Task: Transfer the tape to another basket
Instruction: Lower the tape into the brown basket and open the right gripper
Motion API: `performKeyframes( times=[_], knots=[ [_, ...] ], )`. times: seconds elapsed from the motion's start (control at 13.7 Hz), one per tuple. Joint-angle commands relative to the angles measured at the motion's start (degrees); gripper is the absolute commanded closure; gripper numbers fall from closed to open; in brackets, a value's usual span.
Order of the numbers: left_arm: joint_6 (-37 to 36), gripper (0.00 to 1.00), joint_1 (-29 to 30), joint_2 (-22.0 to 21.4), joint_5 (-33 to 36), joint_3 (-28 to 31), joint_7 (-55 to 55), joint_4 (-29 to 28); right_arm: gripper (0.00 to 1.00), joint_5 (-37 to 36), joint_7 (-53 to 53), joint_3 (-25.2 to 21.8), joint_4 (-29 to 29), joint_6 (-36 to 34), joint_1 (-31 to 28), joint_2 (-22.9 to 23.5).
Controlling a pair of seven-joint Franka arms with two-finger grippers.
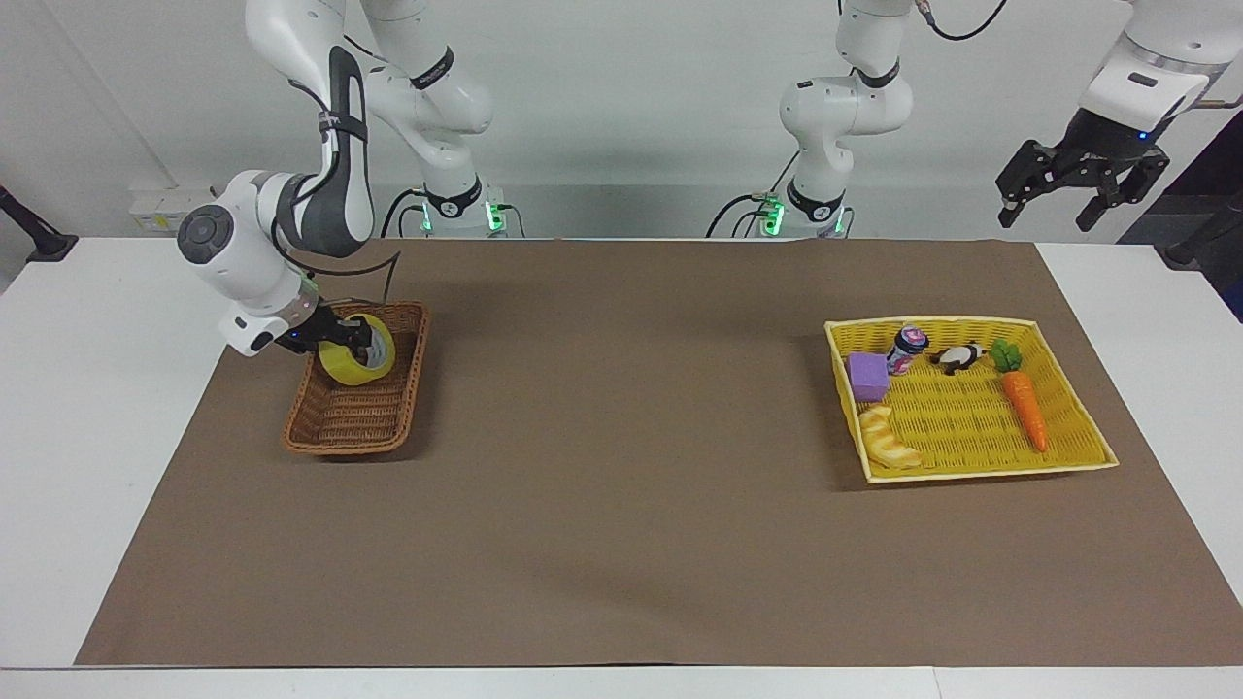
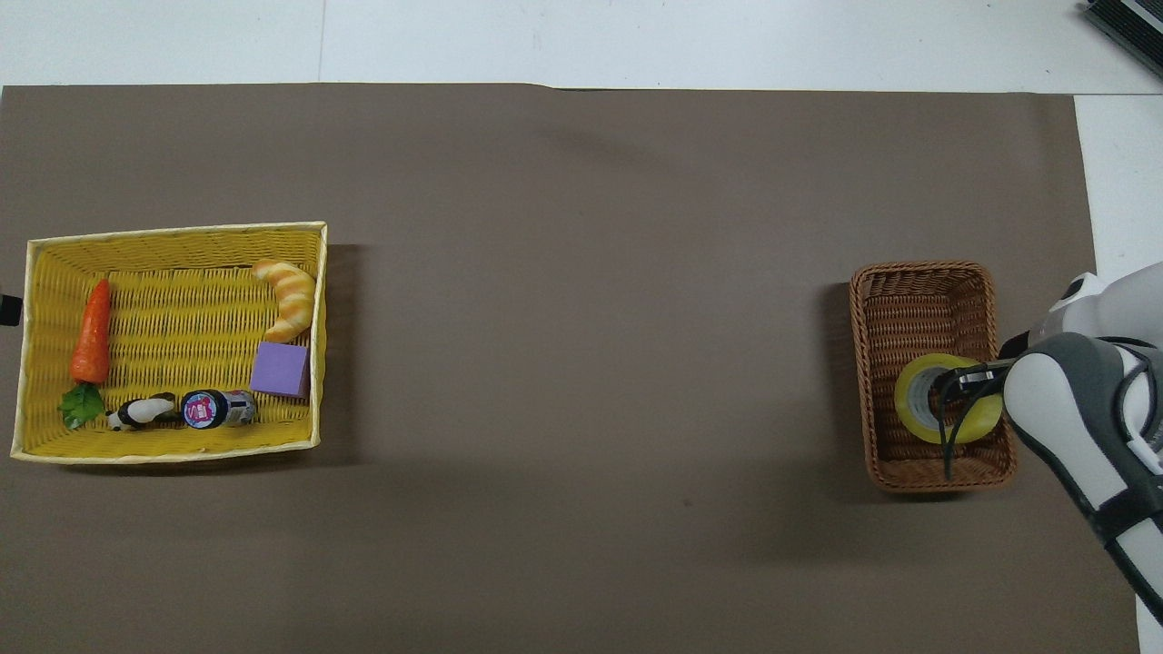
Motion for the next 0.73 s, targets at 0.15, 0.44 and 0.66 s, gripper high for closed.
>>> performKeyframes(
  times=[0.15, 0.44, 0.66],
  knots=[
    [-0.3, 0.0, 0.4, -1.2, -0.4, -0.2, -0.6, -1.1, 0.0, -2.6, 0.7, 0.5, 4.1, -4.5, -0.5, -1.5],
    [-0.3, 0.0, 0.4, -1.2, -0.4, -0.1, -0.6, -1.1, 0.0, -4.3, -0.4, 0.5, 6.6, -5.7, -0.5, -2.1],
    [-0.3, 0.0, 0.4, -1.2, -0.4, -0.1, -0.6, -1.1, 0.0, -6.4, -0.2, 0.5, 9.8, -6.9, 0.1, -2.0]
  ],
)
